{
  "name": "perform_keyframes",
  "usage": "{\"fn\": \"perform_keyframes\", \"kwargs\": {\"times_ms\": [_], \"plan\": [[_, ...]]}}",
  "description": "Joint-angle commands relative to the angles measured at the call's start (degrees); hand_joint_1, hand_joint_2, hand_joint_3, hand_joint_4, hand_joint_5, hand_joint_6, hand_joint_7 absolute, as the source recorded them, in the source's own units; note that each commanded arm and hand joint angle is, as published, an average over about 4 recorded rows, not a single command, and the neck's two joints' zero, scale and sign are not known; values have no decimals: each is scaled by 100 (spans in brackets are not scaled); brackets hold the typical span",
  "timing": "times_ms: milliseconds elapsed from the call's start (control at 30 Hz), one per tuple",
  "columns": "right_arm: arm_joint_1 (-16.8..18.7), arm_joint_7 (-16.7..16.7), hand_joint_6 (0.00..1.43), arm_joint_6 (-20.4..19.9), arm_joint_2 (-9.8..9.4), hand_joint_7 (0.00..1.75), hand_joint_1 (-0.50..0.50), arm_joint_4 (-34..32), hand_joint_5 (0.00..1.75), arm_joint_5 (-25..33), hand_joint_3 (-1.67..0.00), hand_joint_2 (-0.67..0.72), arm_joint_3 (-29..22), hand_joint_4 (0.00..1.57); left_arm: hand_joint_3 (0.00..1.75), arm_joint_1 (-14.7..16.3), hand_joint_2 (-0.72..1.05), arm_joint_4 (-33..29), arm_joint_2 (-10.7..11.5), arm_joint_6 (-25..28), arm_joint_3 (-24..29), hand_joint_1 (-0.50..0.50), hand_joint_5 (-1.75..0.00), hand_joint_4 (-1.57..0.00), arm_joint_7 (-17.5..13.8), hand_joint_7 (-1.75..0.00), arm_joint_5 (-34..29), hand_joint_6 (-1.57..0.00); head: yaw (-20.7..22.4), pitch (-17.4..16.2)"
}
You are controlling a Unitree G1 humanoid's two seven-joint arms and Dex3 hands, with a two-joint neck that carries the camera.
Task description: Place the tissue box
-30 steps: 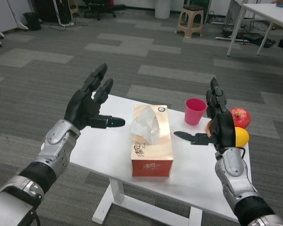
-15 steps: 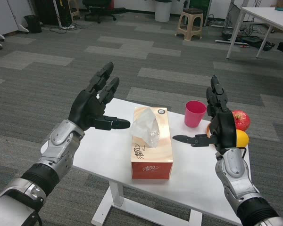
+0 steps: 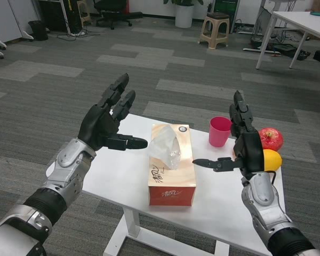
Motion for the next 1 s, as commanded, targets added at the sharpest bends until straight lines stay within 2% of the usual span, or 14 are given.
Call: {"fn": "perform_keyframes", "kwargs": {"times_ms": [33,267,500,700,1000], "plan": [[-86,-45,0,-81,-32,0,-38,1,0,28,-24,-5,-18,0,0,61,52,-58,87,-5,-44,50,0,0,-4,0,-6,0,-9,-7],[24,-69,0,-94,73,0,-38,-153,0,28,-24,-10,-58,0,0,169,52,-187,150,-5,-156,50,0,0,-4,0,-89,0,7,-113],[171,-91,0,-116,95,0,-38,-280,0,28,-24,-10,-67,0,0,355,52,-433,159,25,-227,50,0,0,-4,0,-100,0,-148,-560],[316,-109,0,-116,73,0,-41,-451,0,28,-24,-10,-49,0,0,553,52,-614,93,56,-213,50,0,0,-4,0,-92,0,1,-868],[505,-144,0,-109,78,0,-42,-731,0,28,-24,-10,-25,1,0,757,52,-840,49,82,-178,50,0,0,-1,0,-74,0,-49,-829]]}}
